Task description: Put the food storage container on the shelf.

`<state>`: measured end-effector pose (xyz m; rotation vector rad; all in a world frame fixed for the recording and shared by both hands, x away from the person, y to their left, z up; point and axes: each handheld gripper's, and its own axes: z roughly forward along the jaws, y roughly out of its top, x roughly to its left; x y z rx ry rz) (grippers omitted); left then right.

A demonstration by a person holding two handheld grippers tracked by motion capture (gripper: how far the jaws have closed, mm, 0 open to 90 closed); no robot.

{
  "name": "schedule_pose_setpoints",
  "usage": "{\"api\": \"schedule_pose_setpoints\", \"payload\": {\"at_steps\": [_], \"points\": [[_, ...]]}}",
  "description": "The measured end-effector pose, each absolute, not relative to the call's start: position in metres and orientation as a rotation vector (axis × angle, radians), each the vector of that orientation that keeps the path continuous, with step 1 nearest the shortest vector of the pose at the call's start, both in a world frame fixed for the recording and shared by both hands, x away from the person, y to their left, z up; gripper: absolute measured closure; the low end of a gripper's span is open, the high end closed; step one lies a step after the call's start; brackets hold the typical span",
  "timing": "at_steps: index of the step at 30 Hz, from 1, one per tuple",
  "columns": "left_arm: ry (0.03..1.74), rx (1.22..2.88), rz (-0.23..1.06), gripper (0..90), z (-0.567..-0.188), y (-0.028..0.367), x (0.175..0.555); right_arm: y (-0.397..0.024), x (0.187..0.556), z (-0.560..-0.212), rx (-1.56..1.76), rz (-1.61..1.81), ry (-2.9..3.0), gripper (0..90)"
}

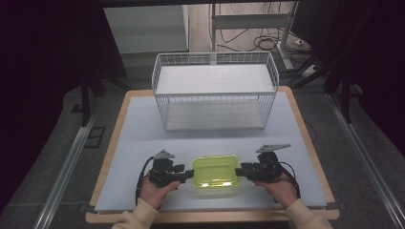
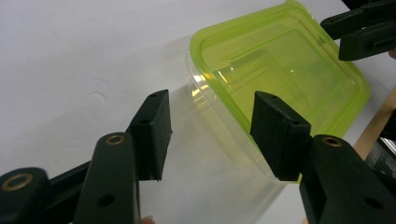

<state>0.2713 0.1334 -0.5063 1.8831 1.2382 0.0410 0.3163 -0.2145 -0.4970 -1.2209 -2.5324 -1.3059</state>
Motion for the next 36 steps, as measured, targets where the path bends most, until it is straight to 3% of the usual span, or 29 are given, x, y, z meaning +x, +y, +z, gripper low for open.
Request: {"api": "schedule_pose_setpoints", "payload": {"at_steps": [7,17,24,36], "points": [[1.241,1.862,-0.037,48.7,-0.510,0.131,0.275,-0.213,0.316,-0.498,-1.222,-1.297,-2.523,57.5],[1.228,1.870,-0.121,56.9,-0.515,0.125,0.282,-0.214,0.319,-0.499,-1.243,-1.289,-2.491,59.8],[1.219,1.879,-0.106,63.4,-0.514,0.120,0.281,-0.211,0.319,-0.502,-1.225,-1.262,-2.474,62.2],[1.202,1.884,-0.100,65.6,-0.512,0.121,0.279,-0.211,0.320,-0.503,-1.244,-1.272,-2.430,66.5]]}}
